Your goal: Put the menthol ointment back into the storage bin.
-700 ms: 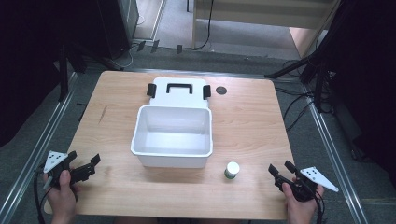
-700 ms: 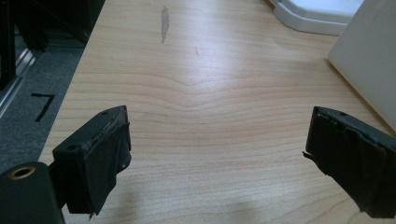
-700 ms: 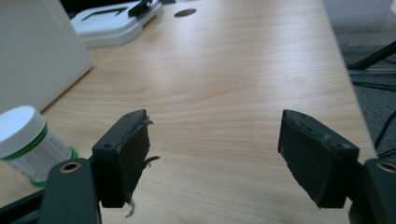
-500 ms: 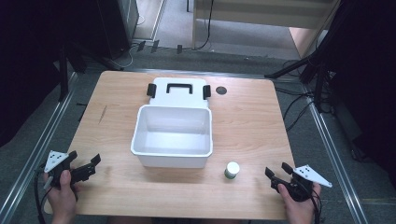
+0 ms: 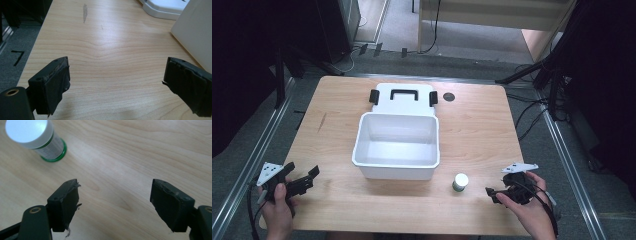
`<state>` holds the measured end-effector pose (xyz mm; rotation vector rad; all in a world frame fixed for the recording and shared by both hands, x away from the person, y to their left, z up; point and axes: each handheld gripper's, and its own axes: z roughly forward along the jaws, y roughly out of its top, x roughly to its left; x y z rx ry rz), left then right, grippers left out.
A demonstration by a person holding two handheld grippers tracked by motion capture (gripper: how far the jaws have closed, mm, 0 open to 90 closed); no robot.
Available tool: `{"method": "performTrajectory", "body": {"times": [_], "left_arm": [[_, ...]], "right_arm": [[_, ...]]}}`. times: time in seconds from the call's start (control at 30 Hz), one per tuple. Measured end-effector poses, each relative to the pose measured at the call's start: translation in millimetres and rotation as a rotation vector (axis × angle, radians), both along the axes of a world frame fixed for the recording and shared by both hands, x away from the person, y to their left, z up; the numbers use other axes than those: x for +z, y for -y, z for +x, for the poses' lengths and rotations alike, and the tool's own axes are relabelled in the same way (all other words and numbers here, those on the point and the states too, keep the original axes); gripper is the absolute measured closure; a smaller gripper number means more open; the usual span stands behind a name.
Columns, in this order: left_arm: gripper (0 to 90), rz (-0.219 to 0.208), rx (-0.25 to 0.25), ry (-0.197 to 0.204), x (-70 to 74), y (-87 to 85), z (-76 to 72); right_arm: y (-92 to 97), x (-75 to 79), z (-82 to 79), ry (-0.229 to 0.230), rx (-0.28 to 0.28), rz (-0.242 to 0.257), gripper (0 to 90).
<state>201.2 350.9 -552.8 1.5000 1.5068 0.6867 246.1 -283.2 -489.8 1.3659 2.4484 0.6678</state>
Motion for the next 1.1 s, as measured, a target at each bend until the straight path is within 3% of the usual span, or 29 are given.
{"method": "performTrajectory", "body": {"times": [0.03,0.07,0.13,0.33,0.37,0.43,0.6,0.73,0.9,1.1], "left_arm": [[7.4,0.0,0.0,0.0,0.0,0.0,0.0],[7.4,0.001,-0.001,-0.002,-0.1,0.0,0.4],[7.4,-0.001,-0.002,-0.001,-0.1,0.0,0.6],[7.4,0.002,-0.005,-0.001,-0.2,0.5,1.1],[7.4,0.002,-0.005,-0.001,-0.2,0.5,1.1],[7.4,0.002,-0.006,-0.001,-0.2,0.5,1.1],[7.4,0.011,-0.008,-0.008,-0.1,1.1,1.7],[7.4,0.012,-0.009,-0.009,-0.1,1.1,1.9],[7.4,0.011,-0.011,-0.012,-0.1,1.0,2.0],[7.4,0.007,-0.011,-0.011,-0.2,1.0,2.3]], "right_arm": [[0.0,0.0,0.0,0.0,0.0,0.0,23.5],[-6.2,5.4,3.1,-0.048,0.027,-0.034,22.7],[-9.2,7.6,4.7,-0.066,0.035,-0.045,22.1],[-25.7,8.7,13.4,-0.228,0.08,-0.116,18.3],[-25.7,8.7,13.4,-0.228,0.08,-0.116,18.3],[-32.1,5.8,16.2,-0.298,0.095,-0.152,16.3],[-41.4,6.6,20.8,-0.341,0.126,-0.198,16.3],[-47.1,10.3,24.5,-0.348,0.139,-0.227,17.2],[-54.1,14.8,29.3,-0.358,0.162,-0.256,17.2],[-67.8,17.3,32.8,-0.401,0.17,-0.273,16.6]]}}
